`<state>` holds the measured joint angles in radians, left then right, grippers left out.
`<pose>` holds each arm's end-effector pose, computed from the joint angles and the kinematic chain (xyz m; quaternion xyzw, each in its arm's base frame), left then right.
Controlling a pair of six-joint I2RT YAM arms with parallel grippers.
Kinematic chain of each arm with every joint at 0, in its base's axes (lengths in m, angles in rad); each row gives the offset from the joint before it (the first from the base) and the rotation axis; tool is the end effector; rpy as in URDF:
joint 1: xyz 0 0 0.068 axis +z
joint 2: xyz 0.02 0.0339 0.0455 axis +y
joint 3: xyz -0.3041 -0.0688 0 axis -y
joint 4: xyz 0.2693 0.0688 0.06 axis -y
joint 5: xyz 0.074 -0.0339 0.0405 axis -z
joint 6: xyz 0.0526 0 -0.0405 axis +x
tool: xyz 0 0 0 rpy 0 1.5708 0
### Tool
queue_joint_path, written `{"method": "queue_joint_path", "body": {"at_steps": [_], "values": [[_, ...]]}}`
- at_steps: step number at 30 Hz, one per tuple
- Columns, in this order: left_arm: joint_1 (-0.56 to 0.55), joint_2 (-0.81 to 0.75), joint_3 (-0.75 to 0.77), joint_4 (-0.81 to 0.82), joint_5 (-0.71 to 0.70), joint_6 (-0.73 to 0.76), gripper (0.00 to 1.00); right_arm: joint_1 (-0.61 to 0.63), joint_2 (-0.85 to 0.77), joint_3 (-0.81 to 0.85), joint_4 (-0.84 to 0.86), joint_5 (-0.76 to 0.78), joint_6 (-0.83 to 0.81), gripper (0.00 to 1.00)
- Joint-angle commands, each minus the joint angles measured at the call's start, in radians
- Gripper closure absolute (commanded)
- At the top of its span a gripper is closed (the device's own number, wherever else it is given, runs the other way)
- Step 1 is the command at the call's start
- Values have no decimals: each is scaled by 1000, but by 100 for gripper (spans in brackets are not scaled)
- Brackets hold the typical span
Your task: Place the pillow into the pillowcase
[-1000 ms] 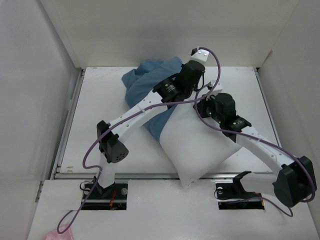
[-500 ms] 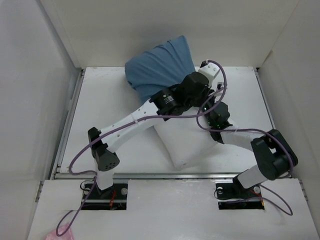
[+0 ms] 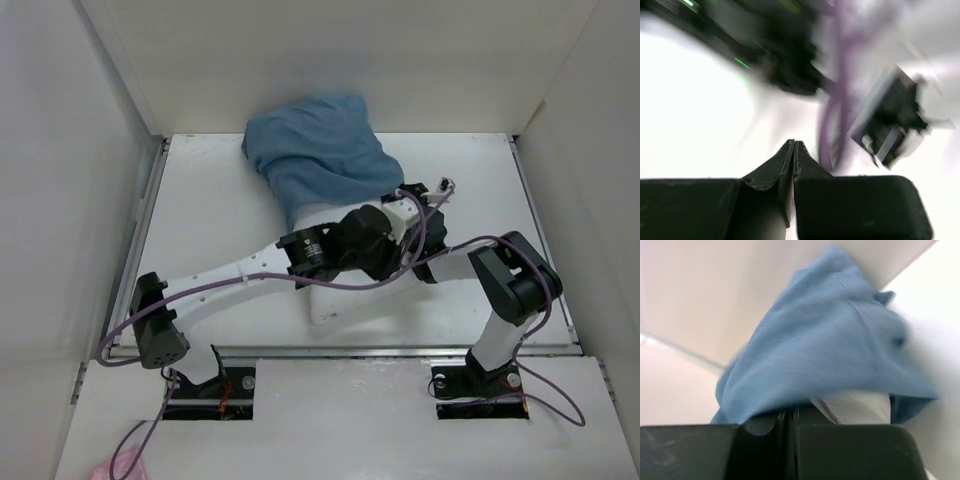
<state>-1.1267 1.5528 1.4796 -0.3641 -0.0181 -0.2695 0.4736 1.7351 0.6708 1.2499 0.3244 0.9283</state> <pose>0.1737 -0.3628 0.4041 0.3462 0.7693 -0.3392 0.4162 0.3410 0.1559 0.2300 0.2631 0.5859 0.4110 0.6469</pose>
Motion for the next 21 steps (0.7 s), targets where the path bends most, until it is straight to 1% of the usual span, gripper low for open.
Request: {"method": "queue_joint_path", "body": {"at_steps": [1,2,4,5,6,7,8,9,10,11,12,13,14,15,16,17,19,20,21], "values": [[-64,-96,-77,11,211,-63,100,-55,17,30,309,69,135,100],[-64,-96,-109,25,221,-79,100,-55,17,30,319,59,135,100],[-64,-96,-119,37,233,-79,100,-55,17,30,301,15,135,100],[-64,-86,-119,37,210,-79,100,-64,17,30,292,-11,135,100],[-64,-86,-108,46,187,-79,100,-64,8,20,283,-36,135,96],[-64,-86,-99,47,134,-79,100,-64,-2,19,273,-62,135,90],[-64,-86,-88,47,104,-92,100,-75,-2,-8,273,-137,124,83],[-64,-86,-62,22,72,-93,89,-87,-35,-17,260,-175,124,67],[-55,-86,-50,11,-1,-106,54,-87,-54,-26,206,-214,101,59],[-54,-86,-41,11,-38,-117,40,-96,-78,-27,154,-273,80,54],[-54,-121,-41,-1,-78,-117,30,-96,-109,-36,78,-291,57,50],[-54,-140,-41,-1,-159,-126,22,-96,-182,-36,-111,-301,-7,43],[-54,-187,-53,-1,-195,-141,8,-96,-259,-10,-329,-292,-90,38],[-54,-188,-53,-1,-233,-152,0,-96,-259,6,-331,-279,-91,38],[-44,-239,-79,-1,-271,-164,0,-87,-328,21,-436,-256,-133,26],[-44,-266,-96,-13,-337,-184,0,-87,-360,33,-616,-230,-204,25],[-7,-336,-126,-30,-391,-252,0,-87,-420,59,-777,-153,-247,23],[5,-356,-154,-70,-480,-287,0,-87,-477,68,-897,-128,-275,20],[16,-373,-165,-97,-523,-325,0,-87,-503,69,-961,-107,-292,20]]}}
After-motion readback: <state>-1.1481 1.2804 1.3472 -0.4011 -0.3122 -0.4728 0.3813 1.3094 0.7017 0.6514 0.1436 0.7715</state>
